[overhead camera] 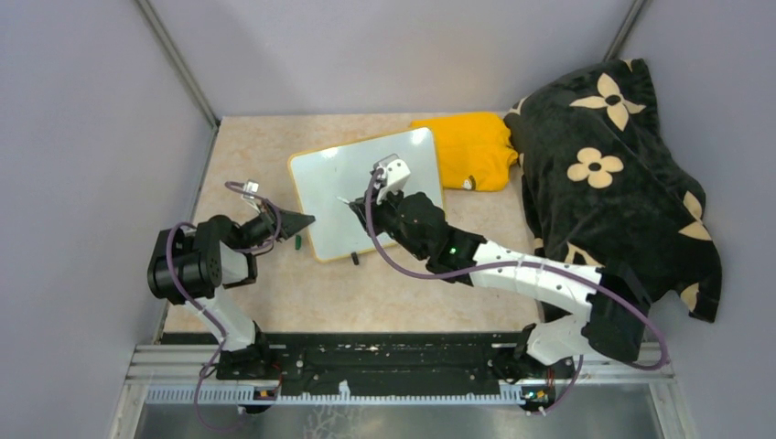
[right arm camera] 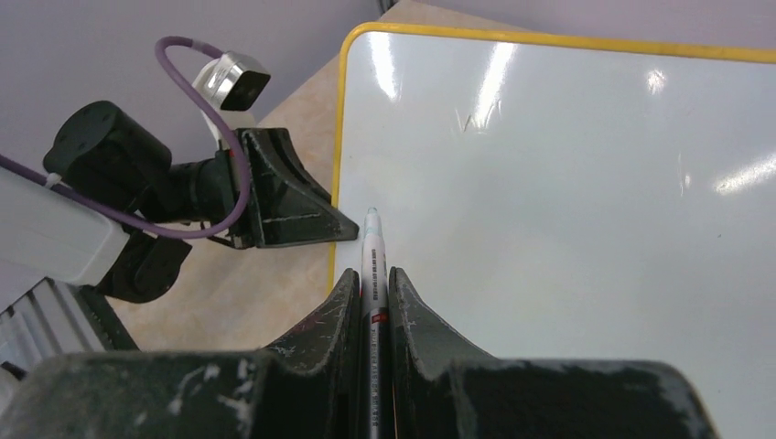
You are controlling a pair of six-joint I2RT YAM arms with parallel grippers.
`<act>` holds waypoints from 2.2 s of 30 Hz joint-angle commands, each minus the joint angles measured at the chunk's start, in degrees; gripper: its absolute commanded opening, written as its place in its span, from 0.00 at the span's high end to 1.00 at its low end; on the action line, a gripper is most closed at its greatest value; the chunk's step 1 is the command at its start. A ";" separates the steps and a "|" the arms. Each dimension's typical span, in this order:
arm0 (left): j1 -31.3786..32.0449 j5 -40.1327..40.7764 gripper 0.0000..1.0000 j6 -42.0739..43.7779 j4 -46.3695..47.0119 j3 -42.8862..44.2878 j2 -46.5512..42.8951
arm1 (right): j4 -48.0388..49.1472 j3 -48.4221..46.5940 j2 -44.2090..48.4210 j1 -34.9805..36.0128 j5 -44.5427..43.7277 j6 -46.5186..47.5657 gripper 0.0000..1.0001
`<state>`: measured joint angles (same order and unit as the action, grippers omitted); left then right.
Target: Write a sentence on the whiteboard
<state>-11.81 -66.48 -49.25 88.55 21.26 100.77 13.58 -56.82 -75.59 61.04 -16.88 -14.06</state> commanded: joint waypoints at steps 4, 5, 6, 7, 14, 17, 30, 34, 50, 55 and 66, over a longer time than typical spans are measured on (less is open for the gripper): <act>0.71 1.56 1.00 2.79 9.06 -0.97 -1.24 | -0.76 -9.77 -6.94 0.67 -6.45 2.74 1.00; 0.86 1.49 1.00 2.91 9.08 -0.96 -1.24 | -1.53 -10.82 -8.17 0.66 -6.95 3.21 1.00; 1.03 1.32 1.00 3.19 9.05 -0.95 -1.19 | -2.15 -11.72 -8.95 0.66 -7.39 3.58 1.00; 1.23 1.12 1.00 3.51 8.98 -0.95 -1.12 | -2.72 -12.34 -9.59 0.66 -7.86 3.87 1.00; 2.58 -0.14 0.93 5.88 6.23 -0.15 -1.76 | -2.83 -11.09 -8.40 0.66 -8.28 4.10 1.00; 2.56 -0.23 0.66 4.47 6.61 0.49 -2.42 | -2.48 -9.27 -6.67 0.65 -7.40 3.60 1.00; 2.51 0.43 0.58 3.21 7.46 0.62 -3.33 | -2.37 -10.45 -6.68 0.66 -5.31 3.41 1.00; 2.54 0.47 0.61 2.92 7.56 0.85 -2.97 | -2.55 -12.33 -8.60 0.62 -6.02 3.69 1.00; 2.52 0.30 0.71 1.88 8.44 1.32 -2.29 | -2.89 -18.61 -14.89 0.66 -6.23 4.13 1.00; 2.57 0.30 0.73 1.71 8.57 1.35 -2.49 | -3.35 -19.94 -16.73 0.67 -7.50 4.13 1.00; 2.56 0.33 0.75 1.53 8.56 1.51 -2.60 | -2.39 -21.03 -18.47 0.66 -11.50 4.04 1.00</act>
<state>-9.56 -65.95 -47.42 88.60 21.67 98.15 7.90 -74.81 -93.65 61.12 -25.80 -10.50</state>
